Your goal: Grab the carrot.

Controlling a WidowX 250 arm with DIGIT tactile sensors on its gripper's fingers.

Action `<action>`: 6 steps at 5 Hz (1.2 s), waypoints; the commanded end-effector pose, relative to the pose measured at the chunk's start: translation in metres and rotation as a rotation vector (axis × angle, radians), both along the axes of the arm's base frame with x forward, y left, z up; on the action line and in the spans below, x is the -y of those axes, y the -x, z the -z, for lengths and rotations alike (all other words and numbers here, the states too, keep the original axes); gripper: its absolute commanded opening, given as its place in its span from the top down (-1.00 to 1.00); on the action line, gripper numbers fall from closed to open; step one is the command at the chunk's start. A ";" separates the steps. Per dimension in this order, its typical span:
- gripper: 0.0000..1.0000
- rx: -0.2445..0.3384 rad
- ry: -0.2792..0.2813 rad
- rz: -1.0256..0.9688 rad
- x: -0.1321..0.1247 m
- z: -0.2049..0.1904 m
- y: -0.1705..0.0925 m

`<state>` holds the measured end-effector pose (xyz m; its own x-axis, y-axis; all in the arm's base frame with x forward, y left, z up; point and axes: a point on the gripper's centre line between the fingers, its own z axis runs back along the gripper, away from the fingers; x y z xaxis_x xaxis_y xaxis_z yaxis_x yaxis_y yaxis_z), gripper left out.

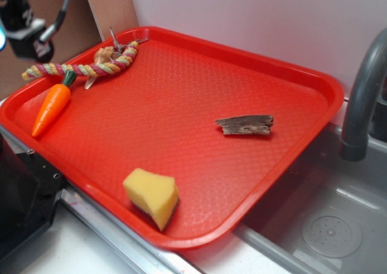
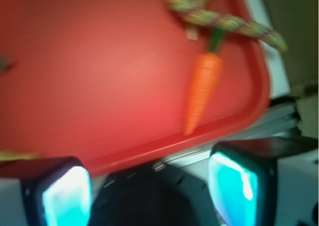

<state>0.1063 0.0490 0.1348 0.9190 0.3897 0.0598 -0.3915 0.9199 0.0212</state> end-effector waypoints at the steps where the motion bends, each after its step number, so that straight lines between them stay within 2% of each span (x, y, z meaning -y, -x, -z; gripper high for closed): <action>1: -1.00 0.022 -0.005 0.001 -0.004 -0.004 -0.003; 3: -1.00 0.022 -0.005 0.001 -0.004 -0.004 -0.003; 4: -1.00 0.104 -0.027 -0.122 -0.032 0.040 -0.024; 5: -1.00 0.118 0.009 -0.153 -0.040 0.068 -0.038; 6: -1.00 0.101 0.000 -0.194 -0.046 0.085 -0.047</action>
<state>0.1475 0.0916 0.0420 0.8219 0.5598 0.1053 -0.5611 0.8275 -0.0195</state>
